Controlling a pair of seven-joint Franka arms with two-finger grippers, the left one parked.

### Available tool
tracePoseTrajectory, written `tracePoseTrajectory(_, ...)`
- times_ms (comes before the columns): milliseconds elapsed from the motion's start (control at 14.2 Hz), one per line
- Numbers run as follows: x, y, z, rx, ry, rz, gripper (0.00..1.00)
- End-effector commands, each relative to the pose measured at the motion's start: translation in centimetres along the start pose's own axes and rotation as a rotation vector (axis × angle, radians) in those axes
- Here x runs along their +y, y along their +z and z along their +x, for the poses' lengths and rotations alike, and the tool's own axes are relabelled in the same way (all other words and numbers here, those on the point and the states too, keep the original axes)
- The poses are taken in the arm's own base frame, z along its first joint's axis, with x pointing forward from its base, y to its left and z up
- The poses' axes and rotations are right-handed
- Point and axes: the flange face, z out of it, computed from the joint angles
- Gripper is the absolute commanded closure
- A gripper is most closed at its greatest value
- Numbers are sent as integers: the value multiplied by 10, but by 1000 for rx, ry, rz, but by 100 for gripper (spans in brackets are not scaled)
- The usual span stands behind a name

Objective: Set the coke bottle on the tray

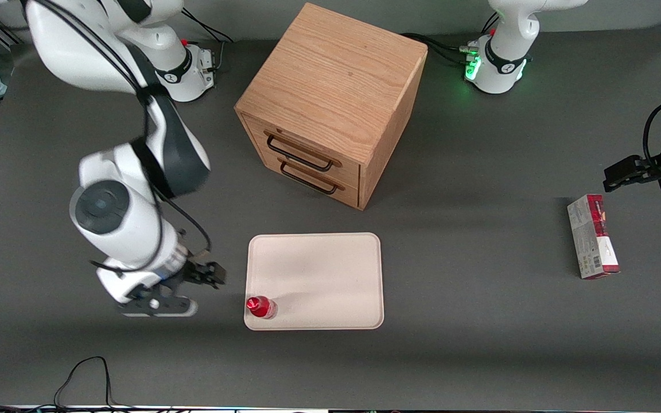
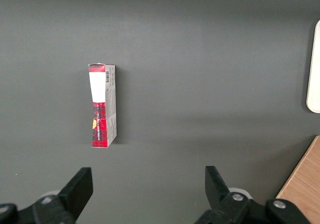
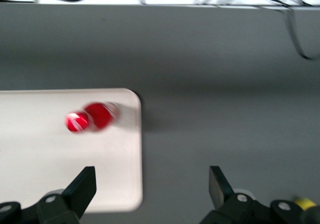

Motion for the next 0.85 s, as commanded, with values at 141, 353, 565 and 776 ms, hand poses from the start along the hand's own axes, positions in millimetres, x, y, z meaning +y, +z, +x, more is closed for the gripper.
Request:
tracePoseTrajectory(141,120,-78,-83,-112,-5,56,0)
tracePoseTrajectory(353,161,-110,-128,-98,31,69,0)
tracePoseTrajectory(565,181,-128,-145,-111,46,78,0)
tracePoseTrajectory(776,189,-132,-148,-127,68,106,0)
